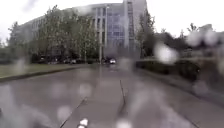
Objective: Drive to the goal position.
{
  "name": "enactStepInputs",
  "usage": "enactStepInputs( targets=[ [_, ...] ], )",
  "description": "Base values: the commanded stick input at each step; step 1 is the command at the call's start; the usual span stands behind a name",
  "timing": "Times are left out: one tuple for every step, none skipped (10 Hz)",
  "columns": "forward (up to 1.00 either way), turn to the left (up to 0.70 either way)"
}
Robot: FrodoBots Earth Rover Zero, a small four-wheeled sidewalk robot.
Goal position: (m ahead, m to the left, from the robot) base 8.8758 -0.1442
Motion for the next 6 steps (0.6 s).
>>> enactStepInputs(
  targets=[
    [0.70, 0.00],
    [0.70, 0.00],
    [0.70, 0.00],
    [0.70, 0.00],
    [0.70, 0.00],
    [0.70, 0.00]
  ],
)
